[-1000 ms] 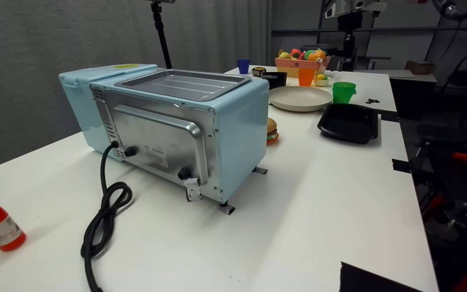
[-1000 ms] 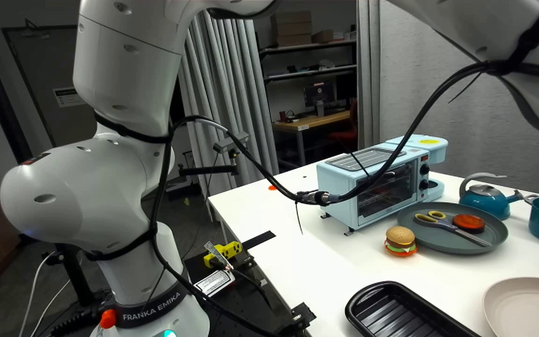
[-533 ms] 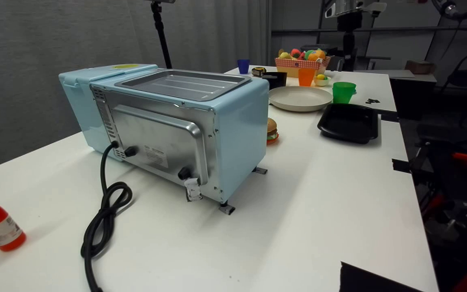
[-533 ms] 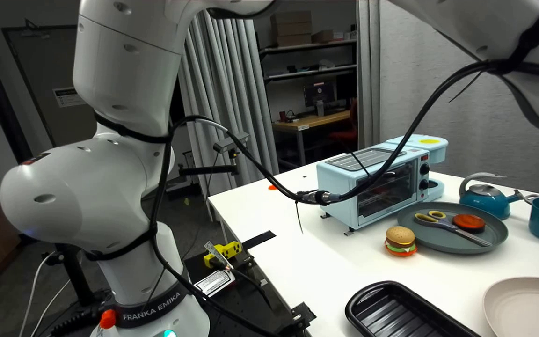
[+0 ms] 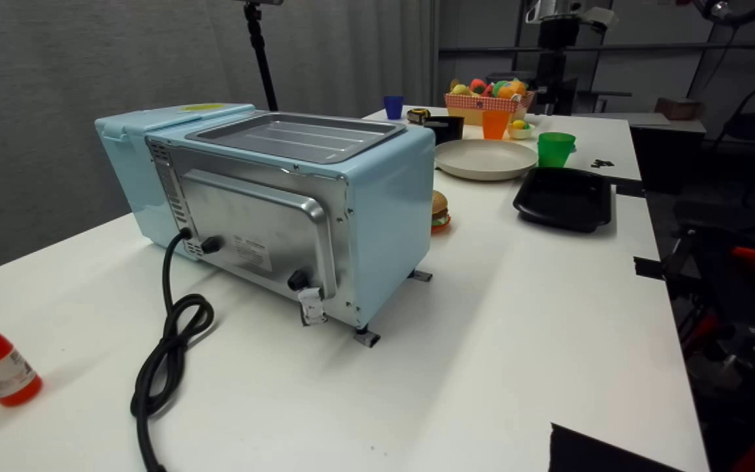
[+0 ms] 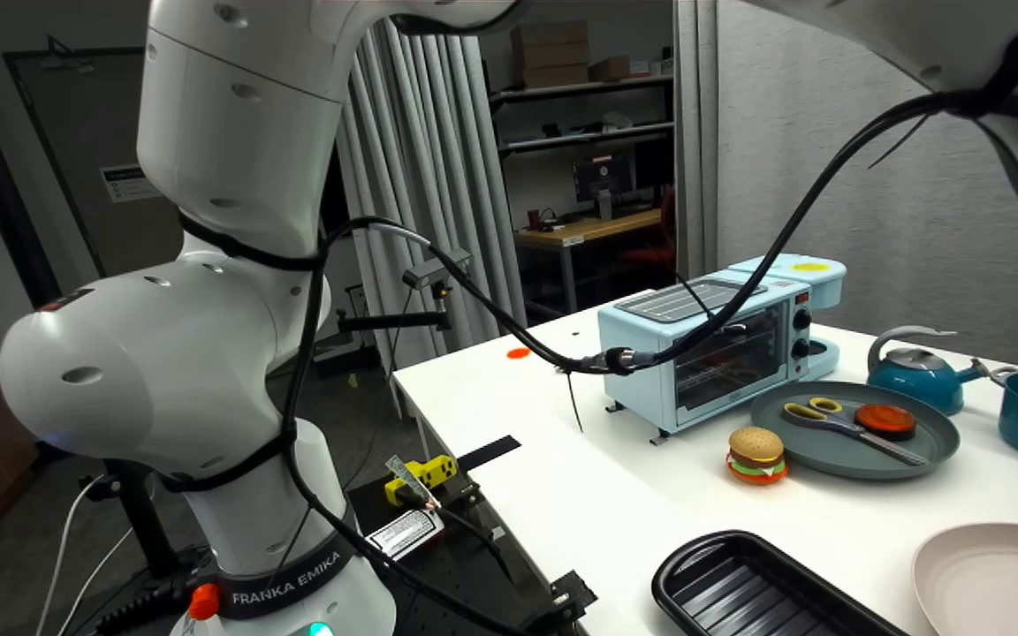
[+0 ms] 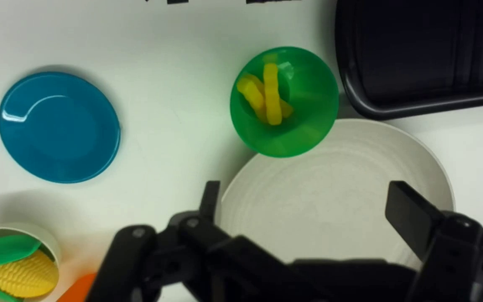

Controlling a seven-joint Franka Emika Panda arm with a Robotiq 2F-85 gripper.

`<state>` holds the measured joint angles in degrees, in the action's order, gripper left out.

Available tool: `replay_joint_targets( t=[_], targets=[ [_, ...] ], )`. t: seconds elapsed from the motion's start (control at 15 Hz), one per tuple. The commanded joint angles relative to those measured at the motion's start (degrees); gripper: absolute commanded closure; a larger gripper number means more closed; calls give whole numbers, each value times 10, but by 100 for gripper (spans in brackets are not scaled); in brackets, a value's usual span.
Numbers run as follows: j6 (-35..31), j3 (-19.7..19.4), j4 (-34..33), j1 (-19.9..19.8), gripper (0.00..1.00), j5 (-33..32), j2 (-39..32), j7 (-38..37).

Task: Remove the yellow object from the plate and put it in the green cup.

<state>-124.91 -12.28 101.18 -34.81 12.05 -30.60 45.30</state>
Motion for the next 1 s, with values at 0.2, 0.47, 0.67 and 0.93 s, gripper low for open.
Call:
replay_joint_targets(
  t=[0.2,0.47,0.67,0.93],
  targets=[
    [-52,25,34,-21,0,66,23,3],
    [-42,20,10,-16,0,50,0,-4],
    [-42,21,10,-17,0,50,1,-4],
    [-42,21,10,-16,0,50,1,-4]
  ],
)
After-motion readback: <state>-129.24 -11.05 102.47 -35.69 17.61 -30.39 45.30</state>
